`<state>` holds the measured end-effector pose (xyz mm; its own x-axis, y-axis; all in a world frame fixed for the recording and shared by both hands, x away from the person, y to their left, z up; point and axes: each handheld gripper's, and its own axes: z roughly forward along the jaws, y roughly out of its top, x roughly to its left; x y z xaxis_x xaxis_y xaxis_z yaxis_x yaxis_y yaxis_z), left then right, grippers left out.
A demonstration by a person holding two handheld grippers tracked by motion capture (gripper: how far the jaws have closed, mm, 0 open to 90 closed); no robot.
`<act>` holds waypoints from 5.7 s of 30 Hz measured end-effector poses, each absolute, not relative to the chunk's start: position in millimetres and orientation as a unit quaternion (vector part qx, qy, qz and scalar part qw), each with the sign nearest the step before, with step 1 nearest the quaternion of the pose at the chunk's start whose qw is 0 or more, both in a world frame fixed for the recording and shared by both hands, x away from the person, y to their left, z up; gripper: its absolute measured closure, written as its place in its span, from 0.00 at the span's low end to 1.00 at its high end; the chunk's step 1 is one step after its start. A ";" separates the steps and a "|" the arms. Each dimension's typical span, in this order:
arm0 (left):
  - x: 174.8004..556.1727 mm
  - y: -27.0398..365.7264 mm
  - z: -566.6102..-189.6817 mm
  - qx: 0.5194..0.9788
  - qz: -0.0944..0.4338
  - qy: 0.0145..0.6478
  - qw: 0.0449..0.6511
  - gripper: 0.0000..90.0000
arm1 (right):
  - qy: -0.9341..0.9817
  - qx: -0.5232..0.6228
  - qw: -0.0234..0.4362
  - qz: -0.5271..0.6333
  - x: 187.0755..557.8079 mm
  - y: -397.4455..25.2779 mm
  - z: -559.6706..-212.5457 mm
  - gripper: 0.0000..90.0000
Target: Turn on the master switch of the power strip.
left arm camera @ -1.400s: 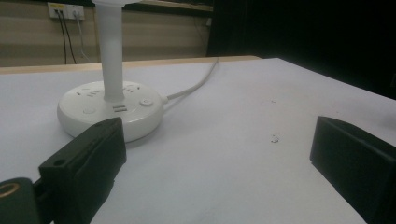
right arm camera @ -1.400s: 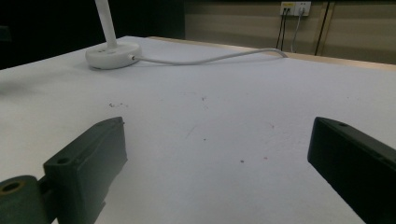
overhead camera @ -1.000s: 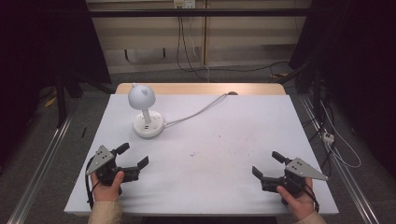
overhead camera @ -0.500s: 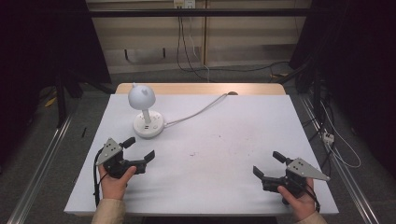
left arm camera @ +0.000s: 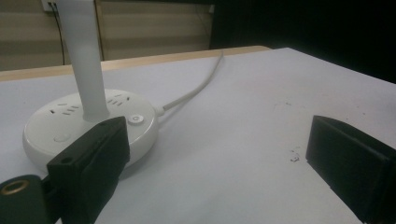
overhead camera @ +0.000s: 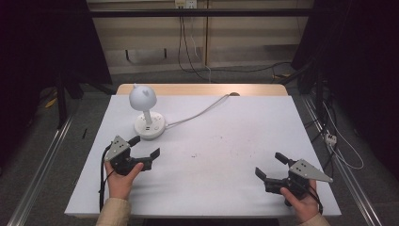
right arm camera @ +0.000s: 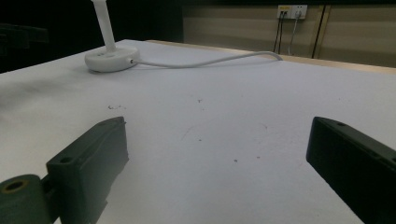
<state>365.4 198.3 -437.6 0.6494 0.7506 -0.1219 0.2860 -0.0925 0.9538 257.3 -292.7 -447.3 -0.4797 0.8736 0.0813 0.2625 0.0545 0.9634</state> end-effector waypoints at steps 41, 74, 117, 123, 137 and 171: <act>400.7 176.4 -439.9 0.718 0.214 0.372 0.548 0.26 | 0.674 0.417 0.281 0.542 256.6 -293.3 -446.2 0.06; 420.9 179.7 -443.6 0.720 0.242 0.398 0.514 0.65 | 0.674 0.415 0.279 0.544 256.5 -293.0 -446.2 0.06; 444.2 172.0 -453.7 0.728 0.246 0.428 0.476 0.97 | 0.676 0.413 0.273 0.545 255.8 -290.9 -446.7 0.06; 445.6 172.4 -453.7 0.725 0.251 0.433 0.473 1.00 | 0.677 0.413 0.273 0.544 256.0 -290.7 -447.0 0.06; 450.3 170.3 -456.7 0.720 0.253 0.446 0.468 1.00 | 0.677 0.412 0.275 0.544 255.9 -290.6 -446.8 0.06; 456.3 165.4 -461.6 0.720 0.263 0.450 0.459 1.00 | 0.680 0.410 0.271 0.544 255.4 -288.8 -447.1 0.06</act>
<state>456.3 165.4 -461.6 0.4571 0.8887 -0.0351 0.4062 -0.1735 0.8971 255.4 -288.8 -447.1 -0.5176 0.8521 0.0775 0.2630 0.0723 0.9621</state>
